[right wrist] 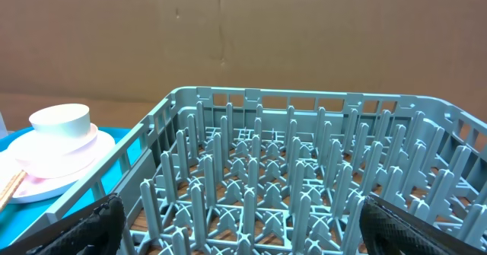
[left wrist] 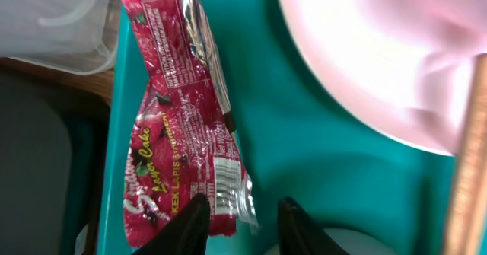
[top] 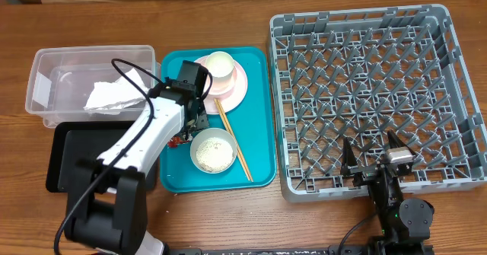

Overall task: Sort waste into correct bins and load items into the dishwasher
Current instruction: 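Move the left gripper to the red snack wrapper and grasp it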

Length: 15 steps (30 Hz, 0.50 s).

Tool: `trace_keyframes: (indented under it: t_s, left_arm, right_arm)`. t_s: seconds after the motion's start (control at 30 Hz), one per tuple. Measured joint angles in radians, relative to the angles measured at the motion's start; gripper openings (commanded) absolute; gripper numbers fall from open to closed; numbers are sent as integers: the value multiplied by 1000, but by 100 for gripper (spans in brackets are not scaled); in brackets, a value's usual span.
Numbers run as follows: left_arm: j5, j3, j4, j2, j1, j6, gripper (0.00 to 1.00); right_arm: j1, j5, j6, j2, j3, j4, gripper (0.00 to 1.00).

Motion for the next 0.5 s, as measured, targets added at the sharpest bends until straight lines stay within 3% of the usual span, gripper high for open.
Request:
trace_keyframes:
  t_s: [0.5]
  left_arm:
    - [-10,0,28,137,23,-3,43]
  right_arm:
    - [0,0,0,0,0,0,100]
